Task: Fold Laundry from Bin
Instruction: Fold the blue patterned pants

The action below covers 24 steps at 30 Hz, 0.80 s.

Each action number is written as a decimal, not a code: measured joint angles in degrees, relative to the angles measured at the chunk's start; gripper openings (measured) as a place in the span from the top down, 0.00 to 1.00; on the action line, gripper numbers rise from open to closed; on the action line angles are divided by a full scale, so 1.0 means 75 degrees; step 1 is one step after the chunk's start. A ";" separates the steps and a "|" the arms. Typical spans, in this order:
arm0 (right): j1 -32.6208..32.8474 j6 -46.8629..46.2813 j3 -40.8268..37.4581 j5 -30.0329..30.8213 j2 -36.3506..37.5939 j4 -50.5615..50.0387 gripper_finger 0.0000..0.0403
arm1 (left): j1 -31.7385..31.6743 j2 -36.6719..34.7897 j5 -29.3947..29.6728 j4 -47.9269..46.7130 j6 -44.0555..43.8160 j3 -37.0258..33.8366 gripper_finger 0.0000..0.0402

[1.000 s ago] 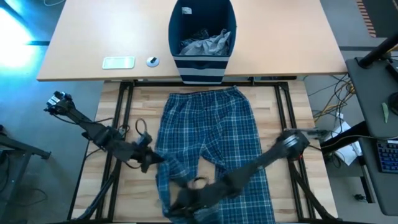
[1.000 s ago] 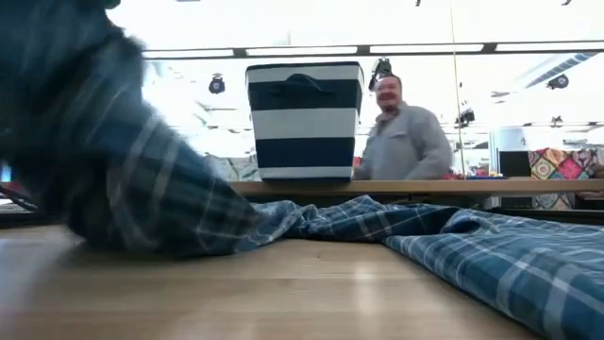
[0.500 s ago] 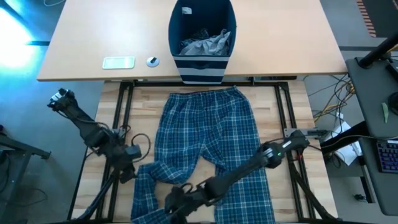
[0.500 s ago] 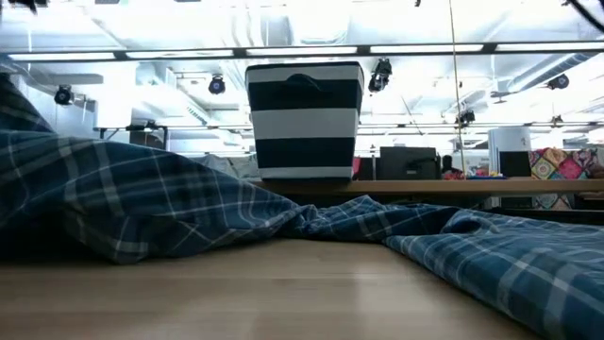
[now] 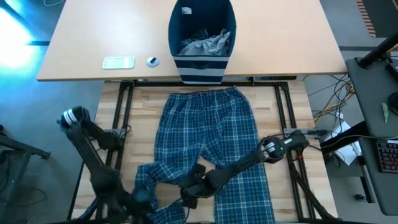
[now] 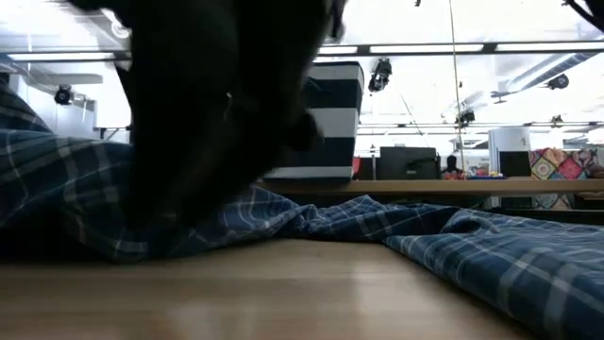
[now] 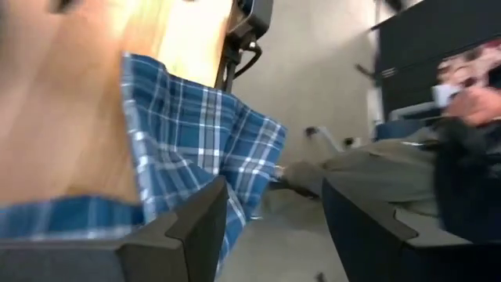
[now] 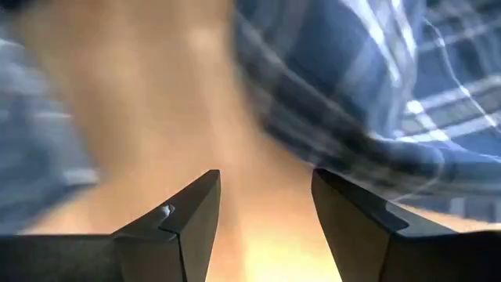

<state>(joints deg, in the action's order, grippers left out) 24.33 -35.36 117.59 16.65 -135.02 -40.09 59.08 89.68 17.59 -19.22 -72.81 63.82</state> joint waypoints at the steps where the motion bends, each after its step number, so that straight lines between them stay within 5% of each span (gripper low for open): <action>1: -0.0085 0.0184 -0.0044 0.0154 0.0000 -0.0035 0.51 | -0.0041 0.0370 0.0003 -0.0066 0.0025 0.0268 0.52; 9: -0.1216 0.2469 0.0636 0.1124 0.0369 -0.0746 0.51 | -0.0112 0.2812 0.0045 -0.0558 -0.0472 0.1981 0.52; 15: -0.1152 0.2815 0.0885 0.0981 0.1819 -0.1010 0.51 | 0.0014 0.3940 -0.0214 -0.0593 -0.1624 0.2635 0.55; 18: -0.0860 0.2483 0.0738 0.0841 0.2494 -0.0969 0.51 | 0.0019 0.4514 -0.0670 -0.0652 -0.1782 0.3001 0.68; 21: -0.0406 0.2253 0.0535 0.0850 0.2873 -0.1008 0.51 | 0.0013 0.4766 -0.0972 -0.0769 -0.1748 0.3420 0.91; 24: 0.0115 0.1978 0.0410 0.0841 0.3019 -0.0903 0.51 | 0.0091 0.4725 -0.1026 -0.1093 -0.1418 0.3884 0.97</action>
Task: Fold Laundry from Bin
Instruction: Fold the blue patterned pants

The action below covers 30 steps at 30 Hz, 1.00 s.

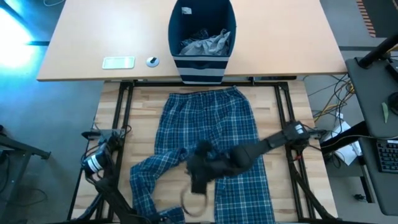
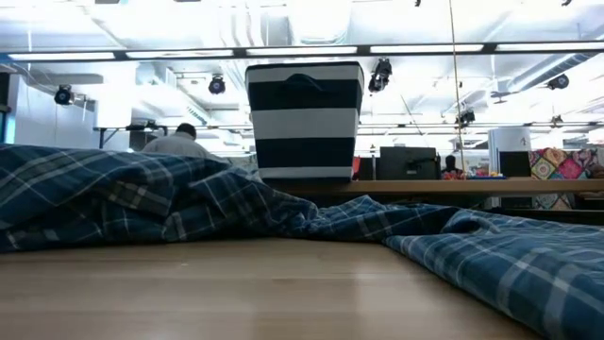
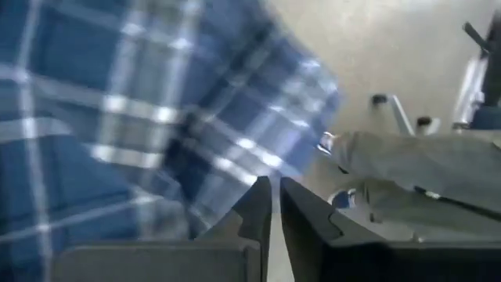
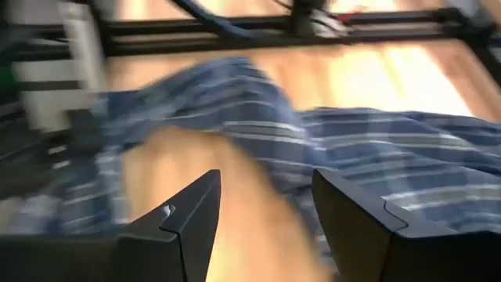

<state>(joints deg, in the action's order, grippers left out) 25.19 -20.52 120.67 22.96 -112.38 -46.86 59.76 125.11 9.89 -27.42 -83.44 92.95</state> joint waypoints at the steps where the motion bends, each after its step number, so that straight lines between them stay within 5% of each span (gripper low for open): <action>1: 0.0163 -0.0079 -0.0031 0.0020 0.0015 -0.0001 0.51 | 0.0056 -0.0052 0.0006 -0.0265 0.0122 0.0230 0.98; 9: 0.1181 -0.1526 -0.0432 0.0536 -0.0628 0.0206 0.51 | 0.0963 -0.0191 0.1123 -0.1339 0.1171 0.3151 1.00; 12: 0.1424 -0.1964 -0.0414 0.0750 -0.0908 0.0519 0.51 | 0.1385 -0.0197 0.2656 -0.3730 0.0292 0.4024 1.00; 15: 0.1631 -0.2366 -0.0400 0.0588 -0.1148 0.0797 0.51 | 0.1412 -0.0200 0.2823 -0.6104 -0.0749 0.4385 0.96; 19: 0.1968 -0.2784 -0.0409 0.0413 -0.1180 0.0718 0.51 | 0.1050 -0.0200 0.2743 -0.6846 -0.0669 0.4203 0.83; 30: 0.2790 -0.3000 -0.0397 0.0259 -0.0722 0.0639 0.51 | -0.0431 -0.0286 0.0895 -0.4832 0.1161 0.1842 0.35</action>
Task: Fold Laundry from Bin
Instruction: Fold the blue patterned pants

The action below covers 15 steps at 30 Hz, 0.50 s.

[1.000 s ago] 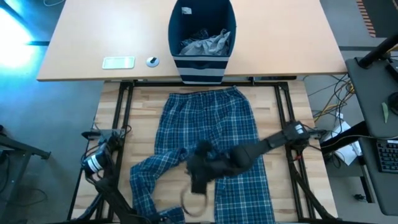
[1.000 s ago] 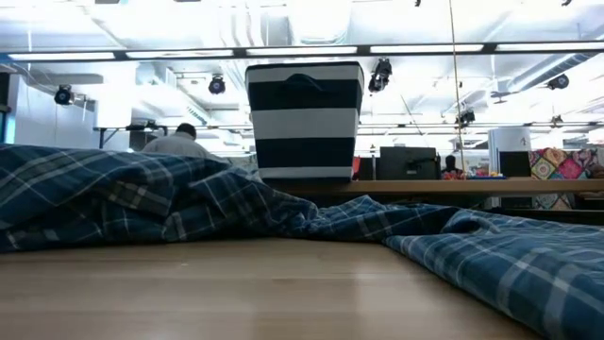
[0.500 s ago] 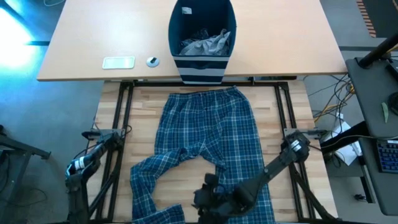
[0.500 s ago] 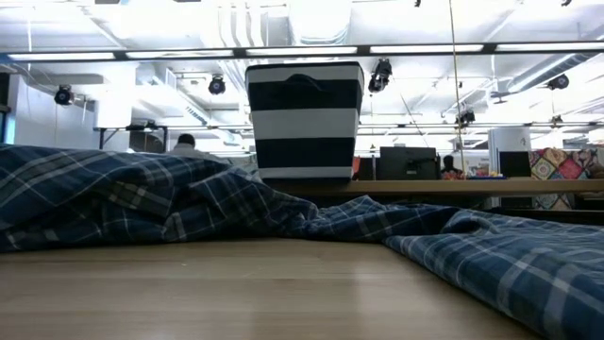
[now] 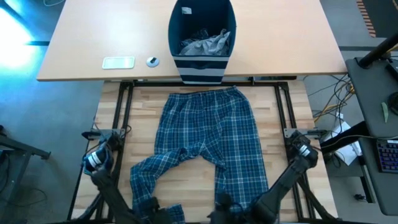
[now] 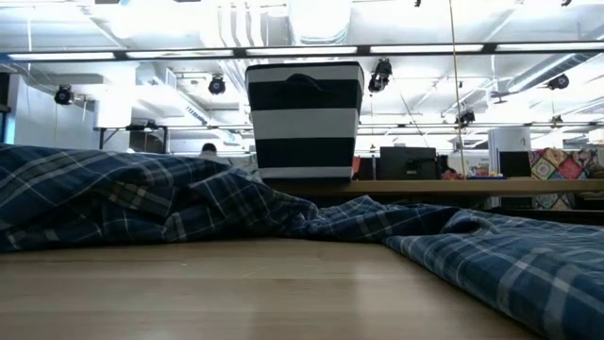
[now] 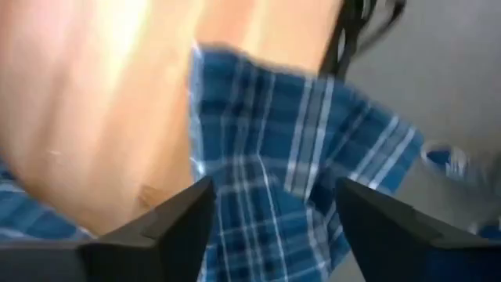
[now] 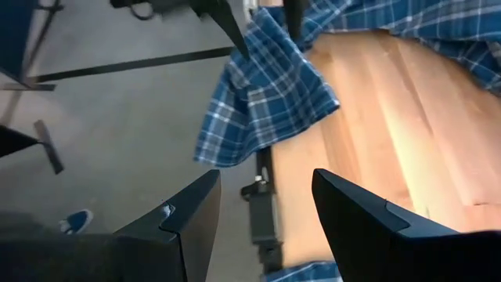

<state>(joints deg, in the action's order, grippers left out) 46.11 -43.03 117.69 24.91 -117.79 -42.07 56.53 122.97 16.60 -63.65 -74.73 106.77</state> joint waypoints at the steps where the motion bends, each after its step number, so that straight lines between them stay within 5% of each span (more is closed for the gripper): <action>1: 0.0048 0.0000 0.0000 0.0014 0.0059 -0.0025 0.51 | -0.0074 -0.0068 -0.0179 0.0305 0.0099 -0.0250 0.34; 11: 0.0119 0.0217 0.0003 0.0080 0.0320 -0.0163 0.51 | -0.1065 -0.0717 -0.1099 0.2813 0.0589 -0.2634 0.35; 15: 0.0119 0.0259 0.0003 0.0073 0.0320 -0.0191 0.51 | -0.1341 -0.0774 -0.1413 0.2879 0.0702 -0.3000 0.37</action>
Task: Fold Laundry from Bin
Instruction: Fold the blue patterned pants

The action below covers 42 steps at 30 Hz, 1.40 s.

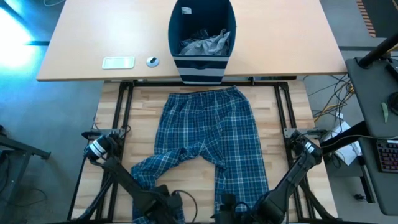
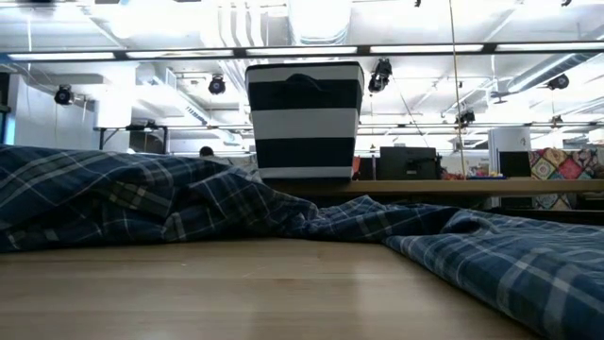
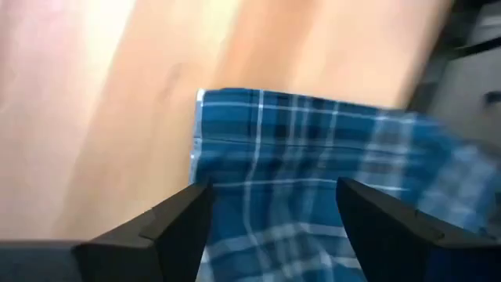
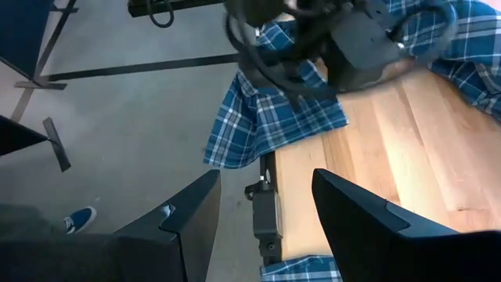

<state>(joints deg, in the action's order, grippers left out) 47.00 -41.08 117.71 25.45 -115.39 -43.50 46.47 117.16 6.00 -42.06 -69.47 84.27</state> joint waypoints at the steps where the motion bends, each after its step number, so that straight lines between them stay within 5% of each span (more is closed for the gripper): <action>1: 0.0000 -0.0011 0.0000 0.0000 0.0000 -0.0013 0.51 | -0.0042 -0.0001 -0.0178 0.0019 0.0061 -0.0003 0.37; 8: 0.0026 -0.0121 0.0000 -0.0011 0.0002 -0.0062 0.51 | -0.0049 -0.0414 -0.0127 -0.0824 0.0335 -0.0004 0.36; 16: 0.0015 -0.0134 0.0000 -0.0020 0.0011 -0.0109 0.51 | -0.0136 -0.0391 -0.0573 0.1566 -0.0138 -0.1342 0.36; 19: 0.0015 -0.0130 0.0000 -0.0020 0.0015 -0.0148 0.51 | -0.0131 -0.0371 -0.0598 0.2126 -0.0167 -0.1326 0.49; 22: 0.0012 -0.0053 0.0000 -0.0018 0.0015 -0.0196 0.51 | -0.0110 -0.0326 -0.0528 0.2142 0.0102 -0.0966 0.75; 25: 0.0012 -0.0043 0.0000 -0.0018 0.0054 -0.0319 0.51 | -0.0088 -0.0385 -0.0505 0.2069 0.0204 -0.0438 0.95; 30: 0.0015 -0.0052 0.0000 0.0015 0.0204 -0.0509 0.51 | 0.0240 -0.0635 0.0373 0.1073 0.0553 0.1410 0.99; 38: -0.0081 -0.0070 0.0000 0.0222 0.0242 -0.0887 0.51 | 0.2227 -0.0541 0.3461 -0.0756 0.0780 0.5533 1.00; 42: -0.0178 -0.0061 -0.0020 0.0230 0.0242 -0.0933 0.51 | 0.3322 -0.0274 0.4480 -0.1666 -0.0425 0.6587 1.00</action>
<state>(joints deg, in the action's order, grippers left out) 45.67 -41.54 117.56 27.18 -113.58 -50.50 71.39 115.11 39.60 -54.56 -72.66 133.67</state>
